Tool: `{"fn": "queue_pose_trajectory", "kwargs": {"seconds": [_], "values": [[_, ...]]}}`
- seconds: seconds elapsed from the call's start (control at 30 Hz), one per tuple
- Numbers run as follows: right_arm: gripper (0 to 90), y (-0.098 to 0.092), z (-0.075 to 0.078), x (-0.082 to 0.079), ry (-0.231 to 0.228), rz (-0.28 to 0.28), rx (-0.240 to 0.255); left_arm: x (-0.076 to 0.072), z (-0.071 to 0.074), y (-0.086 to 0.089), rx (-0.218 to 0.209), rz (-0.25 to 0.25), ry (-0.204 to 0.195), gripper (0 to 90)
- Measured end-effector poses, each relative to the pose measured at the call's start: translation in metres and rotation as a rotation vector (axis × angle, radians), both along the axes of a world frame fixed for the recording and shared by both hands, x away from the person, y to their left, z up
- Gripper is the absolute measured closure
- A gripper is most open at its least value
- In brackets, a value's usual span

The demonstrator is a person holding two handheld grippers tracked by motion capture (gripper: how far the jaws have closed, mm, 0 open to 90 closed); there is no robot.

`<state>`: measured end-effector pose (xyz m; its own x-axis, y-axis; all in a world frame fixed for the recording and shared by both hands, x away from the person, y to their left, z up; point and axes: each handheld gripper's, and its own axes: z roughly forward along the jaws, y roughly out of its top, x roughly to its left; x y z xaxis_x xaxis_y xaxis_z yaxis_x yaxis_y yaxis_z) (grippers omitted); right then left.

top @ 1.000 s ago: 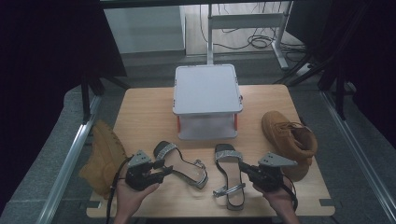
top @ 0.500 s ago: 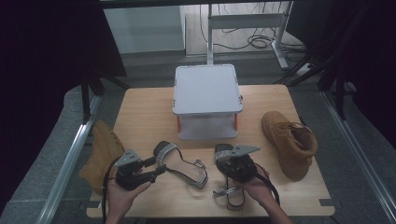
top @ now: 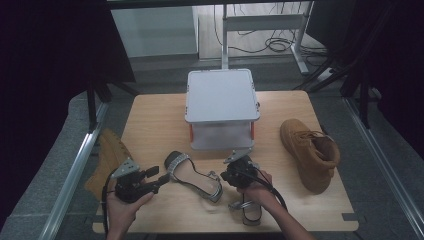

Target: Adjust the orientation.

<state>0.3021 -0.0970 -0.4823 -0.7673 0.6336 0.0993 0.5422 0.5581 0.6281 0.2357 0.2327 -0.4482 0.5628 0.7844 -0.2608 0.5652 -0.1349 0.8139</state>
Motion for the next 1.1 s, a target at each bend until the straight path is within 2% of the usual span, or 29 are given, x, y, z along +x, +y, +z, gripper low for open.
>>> {"fn": "queue_pose_trajectory", "kwargs": {"seconds": [0.2,0.37,0.4,0.6,0.77,0.9,1.1], "values": [[89.4,0.006,-0.005,0.0,0.024,0.014,-0.024,0.001,0.0,0.004,-0.003,0.016,0.002,44.2],[89.5,0.01,-0.005,-0.003,0.027,0.034,-0.028,-0.002,0.004,0.003,0.003,0.02,-0.008,44.1],[89.5,0.012,-0.006,-0.005,0.018,0.034,-0.043,-0.002,0.004,0.003,0.004,0.018,-0.01,44.0],[89.5,0.015,-0.006,-0.008,0.015,0.039,-0.059,-0.001,0.002,0.003,0.005,0.013,0.002,43.9],[89.6,0.021,-0.005,-0.014,0.024,0.077,-0.066,-0.001,0.001,0.004,0.002,0.018,0.005,43.9],[89.6,0.031,-0.002,-0.023,0.003,0.116,-0.112,-0.001,0.001,0.004,0.001,0.016,0.006,43.9],[89.6,0.043,-0.001,-0.033,0.004,0.153,-0.101,0.0,0.0,0.003,0.004,0.011,0.011,43.9]]}}
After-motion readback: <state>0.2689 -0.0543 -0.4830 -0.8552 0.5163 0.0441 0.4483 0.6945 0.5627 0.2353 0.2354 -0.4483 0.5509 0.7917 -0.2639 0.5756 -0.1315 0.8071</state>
